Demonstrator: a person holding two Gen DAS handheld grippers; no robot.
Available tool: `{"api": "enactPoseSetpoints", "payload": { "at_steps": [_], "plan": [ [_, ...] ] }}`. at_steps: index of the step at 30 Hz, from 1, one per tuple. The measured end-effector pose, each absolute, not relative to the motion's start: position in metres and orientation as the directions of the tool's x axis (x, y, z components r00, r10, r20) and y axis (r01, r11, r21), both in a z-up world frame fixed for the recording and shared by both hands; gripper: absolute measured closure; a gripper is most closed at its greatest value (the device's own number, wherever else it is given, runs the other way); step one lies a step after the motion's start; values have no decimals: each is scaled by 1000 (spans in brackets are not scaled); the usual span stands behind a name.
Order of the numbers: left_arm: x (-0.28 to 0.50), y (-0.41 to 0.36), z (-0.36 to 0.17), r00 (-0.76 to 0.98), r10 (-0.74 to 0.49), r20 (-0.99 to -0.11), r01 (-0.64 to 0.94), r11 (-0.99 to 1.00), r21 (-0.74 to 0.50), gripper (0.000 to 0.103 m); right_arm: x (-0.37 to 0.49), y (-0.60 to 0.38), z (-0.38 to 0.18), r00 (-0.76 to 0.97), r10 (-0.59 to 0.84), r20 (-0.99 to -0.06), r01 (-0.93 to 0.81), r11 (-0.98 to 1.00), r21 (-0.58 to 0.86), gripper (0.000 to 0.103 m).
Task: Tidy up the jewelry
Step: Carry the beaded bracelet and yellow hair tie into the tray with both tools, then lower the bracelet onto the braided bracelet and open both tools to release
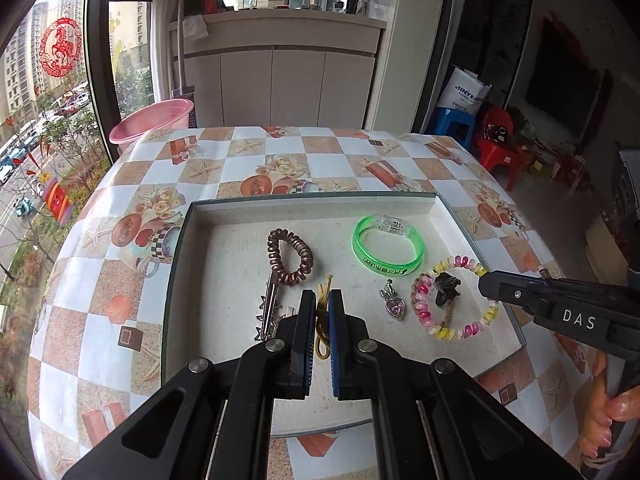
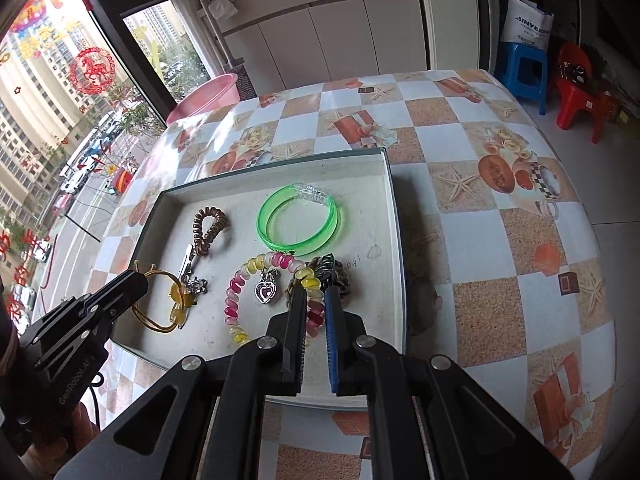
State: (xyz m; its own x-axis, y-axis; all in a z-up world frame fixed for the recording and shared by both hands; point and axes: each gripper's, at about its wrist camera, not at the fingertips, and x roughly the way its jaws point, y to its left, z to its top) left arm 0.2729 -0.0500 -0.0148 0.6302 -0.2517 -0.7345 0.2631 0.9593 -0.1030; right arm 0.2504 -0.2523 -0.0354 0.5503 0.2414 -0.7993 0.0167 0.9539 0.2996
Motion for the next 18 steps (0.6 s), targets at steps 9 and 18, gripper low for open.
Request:
{"api": "enactPoseSetpoints", "payload": {
  "at_steps": [9,18],
  "plan": [
    [290,-57,-42,624,-168,-763,237,971,-20,84,275,-250,-52,551,185,-813,40,968,247,93],
    [294,-61,-55,610,-143,-779,238,971,8,84,279,-251,-61,537,176,-825,43,971,235,93]
  ]
}}
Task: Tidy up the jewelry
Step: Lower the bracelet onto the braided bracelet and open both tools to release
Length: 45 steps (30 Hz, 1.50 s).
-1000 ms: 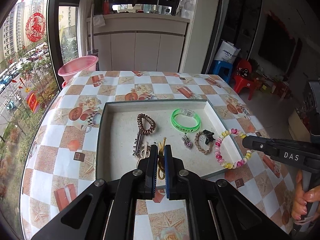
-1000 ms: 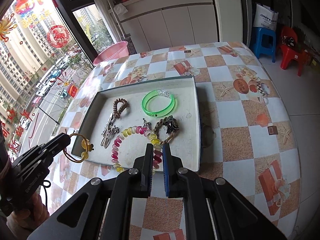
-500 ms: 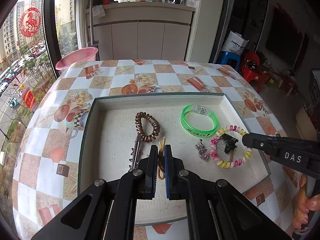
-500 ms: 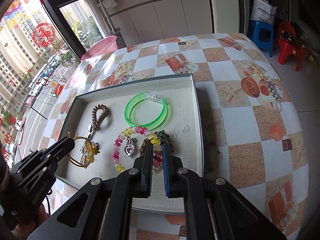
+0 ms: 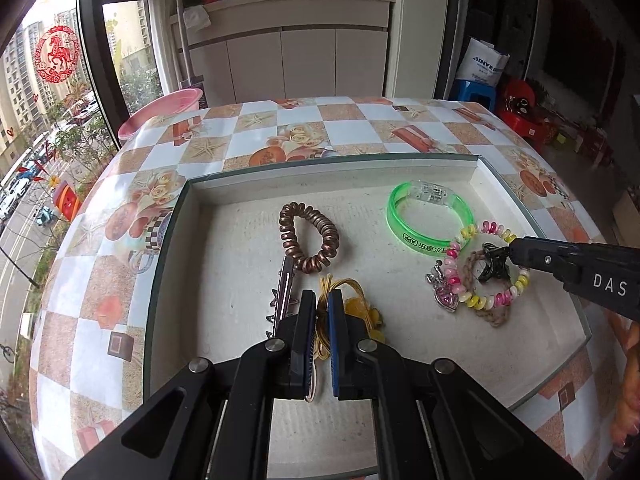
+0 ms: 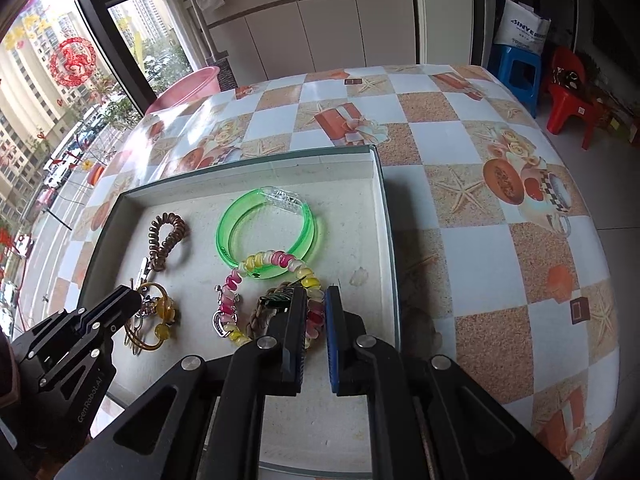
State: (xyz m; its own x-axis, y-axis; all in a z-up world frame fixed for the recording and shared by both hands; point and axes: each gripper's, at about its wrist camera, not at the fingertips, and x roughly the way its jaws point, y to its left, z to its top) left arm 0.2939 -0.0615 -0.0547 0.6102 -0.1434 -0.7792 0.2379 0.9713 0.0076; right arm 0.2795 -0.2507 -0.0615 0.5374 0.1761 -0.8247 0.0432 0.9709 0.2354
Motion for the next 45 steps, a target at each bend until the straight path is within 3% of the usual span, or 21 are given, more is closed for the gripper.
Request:
{"api": "enactPoseSetpoints", "payload": {
  "at_steps": [12,14,16,17,40,41,43,45],
  "plan": [
    [289,-63,-50,618,-144,-773,240,971,11,84,278,-253,-66,521,219,-825,45,958,282,92],
    [288,-62,-48,618,-160,-769,242,970,-7,84,277,-253,-65,523,238,-818,42,952,303,86],
    [287,-60,-46,619,-166,-768,235,972,-20,84,275,-253,-62,529,252,-810,38,947,319,61],
    [287,-59,-44,620,-167,-766,229,973,-27,84,273,-254,-60,536,256,-805,35,945,324,58],
    [292,-56,-32,643,-102,-759,175,984,16,83,263,-264,-42,567,275,-777,29,936,352,58],
    [293,-55,-31,643,-100,-759,173,985,17,79,263,-263,-43,564,275,-778,29,936,352,58],
    [292,-52,-29,648,-77,-757,145,989,23,0,264,-263,-43,560,273,-782,28,937,348,58],
    [287,-48,-21,688,-68,-722,119,993,19,0,264,-261,-44,556,272,-786,28,938,345,58]
  ]
}}
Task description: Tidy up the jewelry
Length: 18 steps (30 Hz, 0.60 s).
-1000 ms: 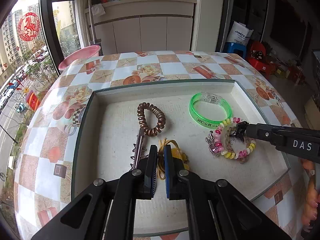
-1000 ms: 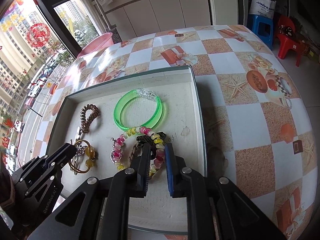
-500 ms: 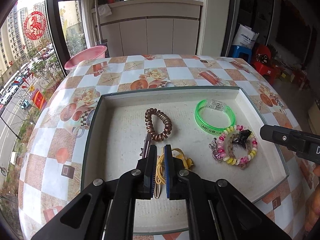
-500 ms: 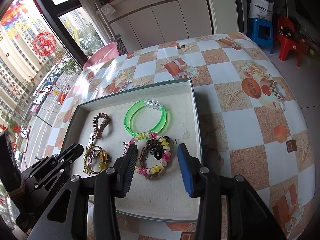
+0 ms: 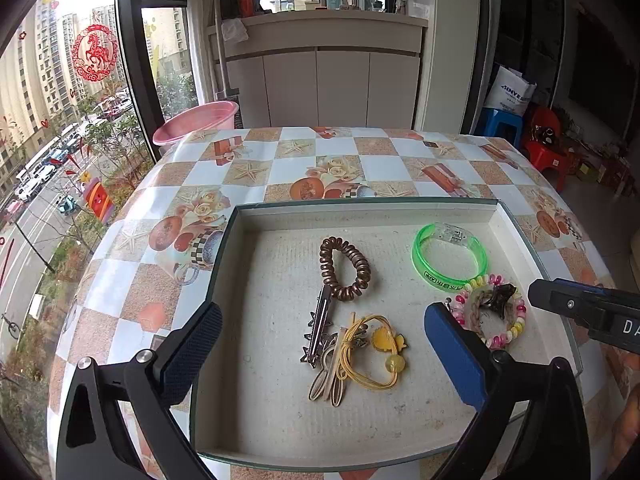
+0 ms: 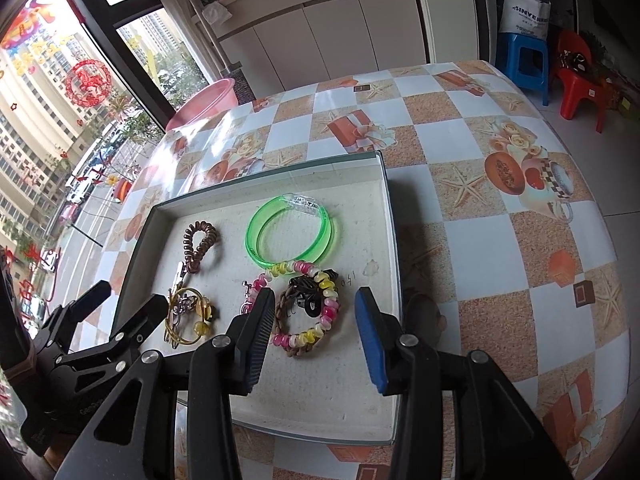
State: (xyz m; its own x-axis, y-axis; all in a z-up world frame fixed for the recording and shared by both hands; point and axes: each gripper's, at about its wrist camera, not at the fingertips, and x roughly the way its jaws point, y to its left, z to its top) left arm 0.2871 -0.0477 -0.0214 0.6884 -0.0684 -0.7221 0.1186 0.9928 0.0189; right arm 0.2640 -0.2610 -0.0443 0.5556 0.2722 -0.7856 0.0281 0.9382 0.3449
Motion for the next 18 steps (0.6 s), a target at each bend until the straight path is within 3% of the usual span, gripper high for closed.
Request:
{"api": "enactPoseSetpoints", "payload": {
  "at_steps": [6,8,10,17,18],
  "plan": [
    [285,-48,-12,688,-56,-724,126,991,43,0,265,-260,-44,555,264,-789,37,939,341,56],
    [284,-47,-12,683,-55,-728,123,992,41,0,264,-258,-43,553,256,-793,33,944,328,44],
    [281,-44,-13,679,-51,-732,117,992,40,0,263,-257,-41,559,255,-789,31,945,327,16],
    [269,-40,-20,659,-29,-751,114,992,61,0,260,-251,-43,534,245,-809,33,950,310,12],
    [268,-39,-20,658,-25,-753,113,991,66,0,259,-250,-44,535,234,-812,40,953,301,6]
  ]
}}
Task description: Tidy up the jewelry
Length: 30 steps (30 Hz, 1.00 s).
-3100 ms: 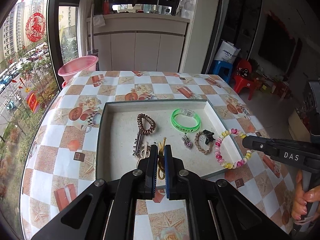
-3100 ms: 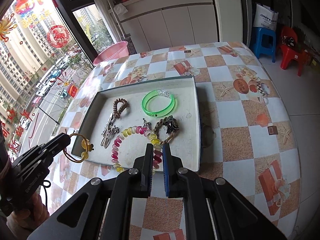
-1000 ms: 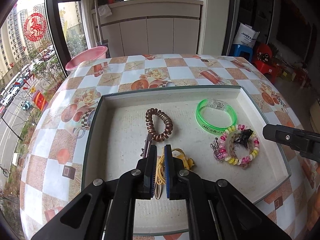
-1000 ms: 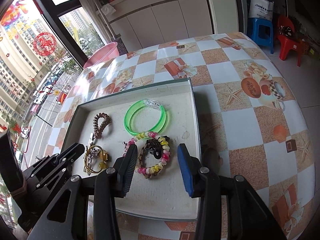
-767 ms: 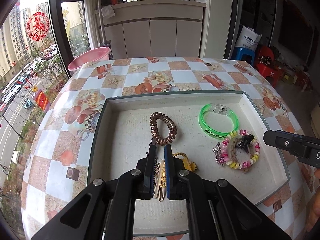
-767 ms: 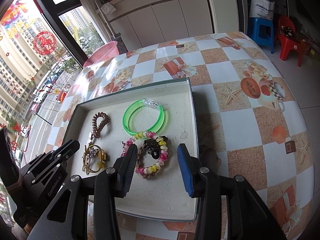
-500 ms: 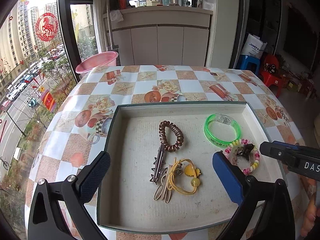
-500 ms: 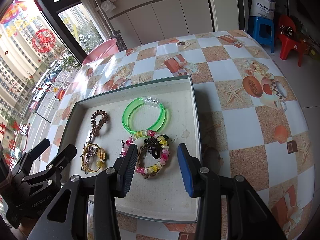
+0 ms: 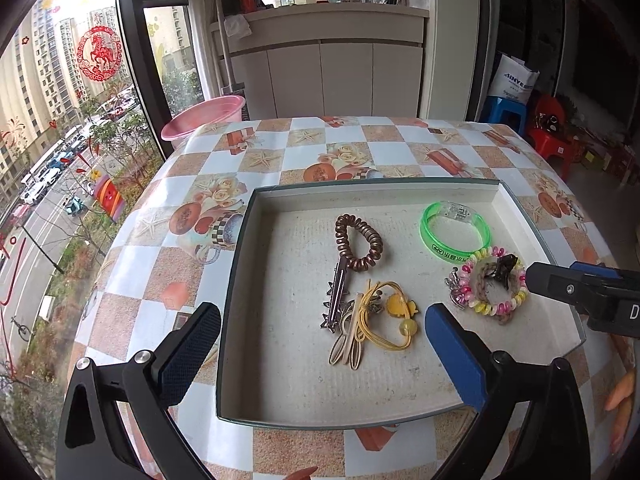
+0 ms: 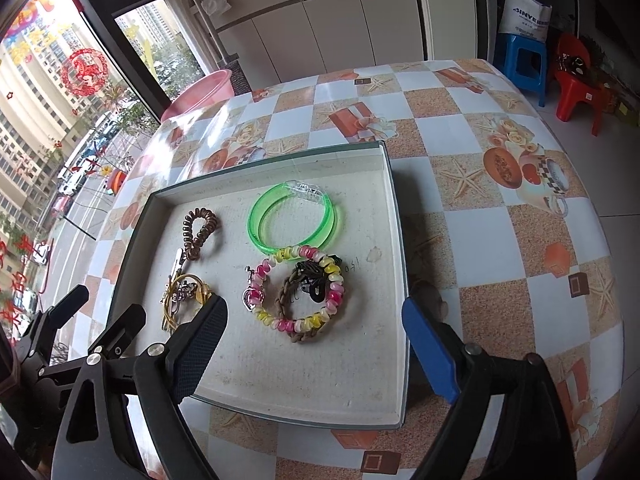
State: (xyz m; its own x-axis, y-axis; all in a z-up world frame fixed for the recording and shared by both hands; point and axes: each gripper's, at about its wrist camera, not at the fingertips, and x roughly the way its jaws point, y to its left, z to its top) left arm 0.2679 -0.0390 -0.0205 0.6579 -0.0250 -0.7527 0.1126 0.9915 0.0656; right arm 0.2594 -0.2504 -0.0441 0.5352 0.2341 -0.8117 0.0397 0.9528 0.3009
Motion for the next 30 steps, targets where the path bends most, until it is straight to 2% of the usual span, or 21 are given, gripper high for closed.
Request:
{"api": "enactPoseSetpoints", "payload": {
  "at_steps": [1,15,30],
  "plan": [
    [266,-38,-21,659,-21,-751,111,991,69,0,259,-249,-45,531,228,-816,44,954,295,0],
    [221,-23,-18,681,13,-732,65,995,79,0,221,-239,-40,539,162,-827,32,977,212,0],
    [150,-19,-20,754,44,-655,25,995,97,0,136,-221,-22,697,6,-717,71,994,78,0]
  ]
}}
